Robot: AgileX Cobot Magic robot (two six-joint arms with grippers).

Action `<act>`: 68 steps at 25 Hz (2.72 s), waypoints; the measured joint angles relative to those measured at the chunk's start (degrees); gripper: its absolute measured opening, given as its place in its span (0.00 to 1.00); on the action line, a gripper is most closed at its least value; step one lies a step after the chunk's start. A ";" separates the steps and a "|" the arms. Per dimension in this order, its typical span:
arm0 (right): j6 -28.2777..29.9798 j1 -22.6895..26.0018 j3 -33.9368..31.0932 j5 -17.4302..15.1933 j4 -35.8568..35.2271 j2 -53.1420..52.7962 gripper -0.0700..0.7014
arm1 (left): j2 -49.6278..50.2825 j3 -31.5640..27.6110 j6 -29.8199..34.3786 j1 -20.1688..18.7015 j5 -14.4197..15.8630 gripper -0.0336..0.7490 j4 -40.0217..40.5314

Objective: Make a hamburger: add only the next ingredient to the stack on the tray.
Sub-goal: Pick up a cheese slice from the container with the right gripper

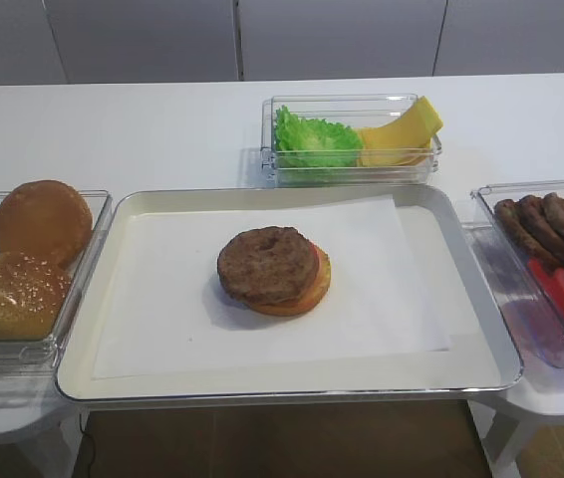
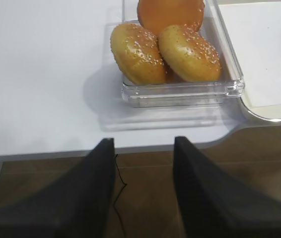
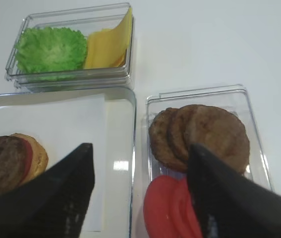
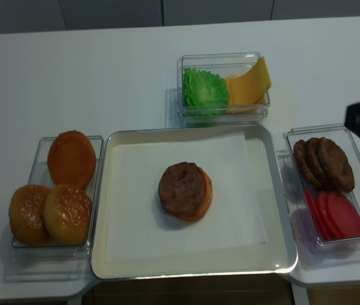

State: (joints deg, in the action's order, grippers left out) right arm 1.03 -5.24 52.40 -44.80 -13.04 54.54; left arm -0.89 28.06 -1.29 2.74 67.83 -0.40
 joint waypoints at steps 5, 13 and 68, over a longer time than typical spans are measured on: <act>5.12 0.00 7.57 0.66 -5.32 13.45 0.69 | 0.00 0.00 0.00 0.00 0.00 0.42 0.00; 8.89 0.00 20.71 1.13 -11.14 32.54 0.68 | 0.00 0.00 0.00 0.00 0.00 0.42 0.00; 13.68 0.00 37.27 -0.68 -16.01 56.32 0.14 | 0.00 0.00 0.00 0.00 0.00 0.42 0.00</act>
State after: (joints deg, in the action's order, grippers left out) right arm 14.71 -5.24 89.67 -45.49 -29.05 110.86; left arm -0.89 28.06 -1.29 2.74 67.83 -0.40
